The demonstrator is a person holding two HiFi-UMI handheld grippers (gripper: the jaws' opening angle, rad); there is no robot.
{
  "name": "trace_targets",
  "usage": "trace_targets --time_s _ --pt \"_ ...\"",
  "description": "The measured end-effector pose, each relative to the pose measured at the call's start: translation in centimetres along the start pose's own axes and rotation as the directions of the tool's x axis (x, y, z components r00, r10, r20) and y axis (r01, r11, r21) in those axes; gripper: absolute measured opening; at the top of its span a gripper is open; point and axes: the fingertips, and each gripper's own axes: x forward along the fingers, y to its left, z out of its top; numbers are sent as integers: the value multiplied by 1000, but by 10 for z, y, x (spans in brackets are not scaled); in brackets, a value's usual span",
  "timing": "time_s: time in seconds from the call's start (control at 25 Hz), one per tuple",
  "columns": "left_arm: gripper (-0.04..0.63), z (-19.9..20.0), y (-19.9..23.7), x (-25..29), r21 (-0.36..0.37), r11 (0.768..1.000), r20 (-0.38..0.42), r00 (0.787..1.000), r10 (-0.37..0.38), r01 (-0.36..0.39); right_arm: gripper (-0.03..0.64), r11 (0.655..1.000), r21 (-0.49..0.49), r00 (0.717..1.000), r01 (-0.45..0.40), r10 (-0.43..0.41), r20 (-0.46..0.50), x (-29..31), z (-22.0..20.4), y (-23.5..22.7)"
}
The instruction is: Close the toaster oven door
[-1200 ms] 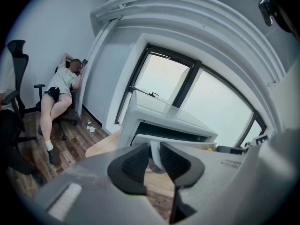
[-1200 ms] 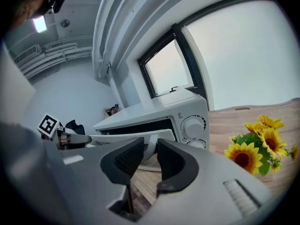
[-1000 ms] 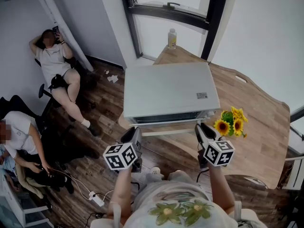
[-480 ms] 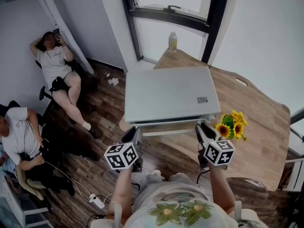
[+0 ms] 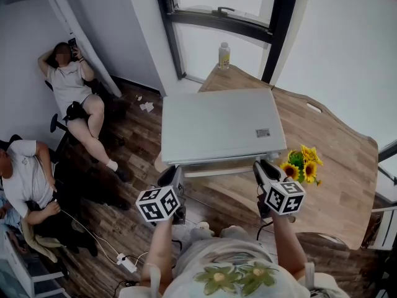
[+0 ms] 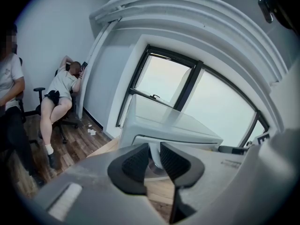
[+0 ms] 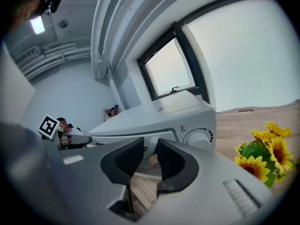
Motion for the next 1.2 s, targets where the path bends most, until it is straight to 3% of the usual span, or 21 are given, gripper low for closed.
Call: trace_targets --time_s 0.56,0.76,1.04,1.2 --pt "91 6 0 4 8 1000 18 1000 2 -2 98 1000 -10 1000 -17 16 -20 6 6 -1" --pt "91 7 -3 4 104 995 31 1000 4 -7 98 982 -178 998 66 -62 27 4 9 1" --pt "91 18 -12 -15 176 984 96 995 10 -27 123 972 -215 988 100 -72 136 -15 23 18" --pt "57 20 -26 -32 232 972 153 988 -2 -34 62 964 -245 984 99 -58 167 -29 18 33"
